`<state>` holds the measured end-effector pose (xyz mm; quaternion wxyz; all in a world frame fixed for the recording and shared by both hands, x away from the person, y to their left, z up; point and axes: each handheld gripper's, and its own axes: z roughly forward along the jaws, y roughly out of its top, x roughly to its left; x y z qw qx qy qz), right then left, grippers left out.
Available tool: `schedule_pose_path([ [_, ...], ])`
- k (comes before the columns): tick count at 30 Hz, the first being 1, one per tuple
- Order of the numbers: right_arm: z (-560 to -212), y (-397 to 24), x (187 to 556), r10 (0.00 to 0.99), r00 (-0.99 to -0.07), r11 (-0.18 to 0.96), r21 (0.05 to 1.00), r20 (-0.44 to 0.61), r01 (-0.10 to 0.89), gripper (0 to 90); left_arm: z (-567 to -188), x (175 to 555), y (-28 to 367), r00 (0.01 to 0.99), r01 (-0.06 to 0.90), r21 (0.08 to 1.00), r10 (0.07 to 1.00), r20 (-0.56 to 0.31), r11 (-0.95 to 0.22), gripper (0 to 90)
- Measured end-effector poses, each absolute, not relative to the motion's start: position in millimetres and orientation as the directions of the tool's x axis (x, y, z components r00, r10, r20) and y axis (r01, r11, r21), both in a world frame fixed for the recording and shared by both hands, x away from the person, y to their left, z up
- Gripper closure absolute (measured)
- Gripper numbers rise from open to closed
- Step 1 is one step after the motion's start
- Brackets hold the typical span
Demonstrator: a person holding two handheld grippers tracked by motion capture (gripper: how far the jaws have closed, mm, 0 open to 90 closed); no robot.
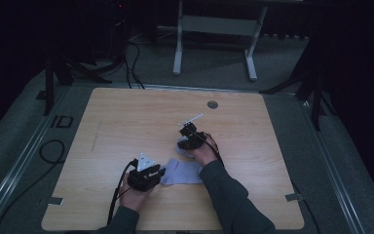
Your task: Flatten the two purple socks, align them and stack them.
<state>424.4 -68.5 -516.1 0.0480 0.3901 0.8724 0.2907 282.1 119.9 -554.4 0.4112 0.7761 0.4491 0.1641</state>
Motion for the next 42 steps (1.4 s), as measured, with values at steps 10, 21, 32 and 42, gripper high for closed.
schedule_pose_path([
  [10,-506,-85,421,0.713,-0.677,0.475,0.586,0.18,0.656,87.7,-554,282,121,0.543,0.561,0.785,0.832,-0.111,-0.261,69.6],
  [21,-498,-119,414,0.731,-0.653,0.422,0.621,0.198,0.661,87.7,-554,283,121,0.538,0.561,0.787,0.836,-0.11,-0.257,69.4],
  [32,-494,-163,402,0.778,-0.596,0.348,0.654,0.198,0.672,87.6,-554,283,120,0.539,0.56,0.785,0.836,-0.104,-0.264,69.2],
  [42,-500,-194,402,0.847,-0.508,0.303,0.646,0.155,0.701,86.6,-555,283,120,0.538,0.564,0.781,0.837,-0.104,-0.266,69.0],
])
